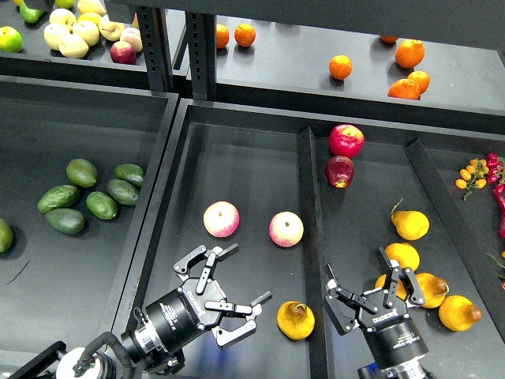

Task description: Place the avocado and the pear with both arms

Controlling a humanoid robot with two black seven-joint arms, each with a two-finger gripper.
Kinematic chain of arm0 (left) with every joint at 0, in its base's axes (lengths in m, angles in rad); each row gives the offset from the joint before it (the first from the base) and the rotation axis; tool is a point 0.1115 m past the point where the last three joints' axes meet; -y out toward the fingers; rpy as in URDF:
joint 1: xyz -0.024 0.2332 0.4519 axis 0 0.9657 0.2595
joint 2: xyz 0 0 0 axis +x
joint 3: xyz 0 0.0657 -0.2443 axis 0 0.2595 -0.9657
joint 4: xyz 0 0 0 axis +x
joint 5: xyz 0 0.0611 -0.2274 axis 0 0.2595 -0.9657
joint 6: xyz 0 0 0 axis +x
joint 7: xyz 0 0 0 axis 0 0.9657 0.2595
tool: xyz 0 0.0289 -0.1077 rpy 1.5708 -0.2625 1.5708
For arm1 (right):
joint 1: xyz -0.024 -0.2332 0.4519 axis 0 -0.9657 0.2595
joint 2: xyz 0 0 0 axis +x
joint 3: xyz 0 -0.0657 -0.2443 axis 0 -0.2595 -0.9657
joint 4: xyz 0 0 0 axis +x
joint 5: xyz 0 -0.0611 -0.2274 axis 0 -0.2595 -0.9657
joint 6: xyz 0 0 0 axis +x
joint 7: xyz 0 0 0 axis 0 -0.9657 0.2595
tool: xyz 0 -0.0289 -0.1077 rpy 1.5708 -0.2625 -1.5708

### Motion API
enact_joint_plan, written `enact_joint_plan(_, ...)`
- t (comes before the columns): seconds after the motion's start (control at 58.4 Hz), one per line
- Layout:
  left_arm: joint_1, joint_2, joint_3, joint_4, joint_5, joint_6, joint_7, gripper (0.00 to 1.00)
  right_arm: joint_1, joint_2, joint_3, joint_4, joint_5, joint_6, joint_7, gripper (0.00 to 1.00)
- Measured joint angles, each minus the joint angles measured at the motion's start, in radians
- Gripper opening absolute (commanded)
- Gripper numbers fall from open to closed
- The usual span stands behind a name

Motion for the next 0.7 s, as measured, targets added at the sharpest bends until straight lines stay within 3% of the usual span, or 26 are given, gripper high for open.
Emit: enact_joint_plan(0.702,0.000,0.000,0.003,0.001,-0.012,0.000,-0.002,0.99,-0.003,0.000,0.002,0.000,0.000,0.000,0.000,1.00)
